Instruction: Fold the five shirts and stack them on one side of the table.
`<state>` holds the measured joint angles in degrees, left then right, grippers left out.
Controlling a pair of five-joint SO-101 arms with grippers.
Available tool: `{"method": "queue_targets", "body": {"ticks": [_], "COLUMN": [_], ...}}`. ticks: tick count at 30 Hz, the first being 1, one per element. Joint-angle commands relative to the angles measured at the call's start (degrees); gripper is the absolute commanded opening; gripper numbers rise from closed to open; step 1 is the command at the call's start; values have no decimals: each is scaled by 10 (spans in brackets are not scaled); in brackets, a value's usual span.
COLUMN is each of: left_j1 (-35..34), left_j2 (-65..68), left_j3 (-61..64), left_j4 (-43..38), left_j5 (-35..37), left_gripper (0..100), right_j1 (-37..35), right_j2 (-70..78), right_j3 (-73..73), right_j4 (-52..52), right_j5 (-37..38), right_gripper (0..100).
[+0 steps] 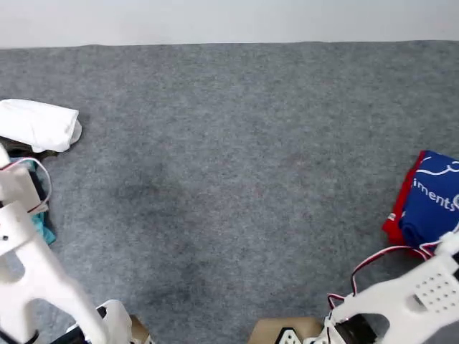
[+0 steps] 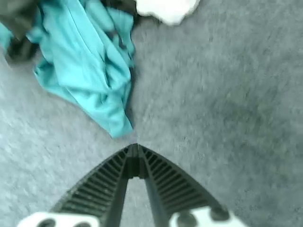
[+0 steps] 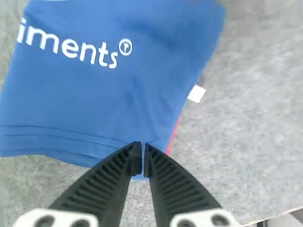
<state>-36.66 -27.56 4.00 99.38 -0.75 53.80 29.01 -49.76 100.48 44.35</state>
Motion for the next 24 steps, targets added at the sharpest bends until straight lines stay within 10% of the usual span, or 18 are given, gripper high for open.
{"method": "queue_targets", "body": {"ticks": [1, 12, 24], "left_j1": [1, -34, -81], "left_j2": [-14, 119, 284], "left_j3": [-42, -32, -32], "left_j4": [11, -52, -174], "left_j5": [-59, -125, -248], "left_gripper": [3, 7, 223], "right_j1": [-14, -156, -211], "right_j2": [-77, -350, -595], "right_j3": [-6, 272, 575], "right_j4": [24, 24, 20], "right_j5": [-36, -55, -55], "right_gripper": [10, 10, 11]}}
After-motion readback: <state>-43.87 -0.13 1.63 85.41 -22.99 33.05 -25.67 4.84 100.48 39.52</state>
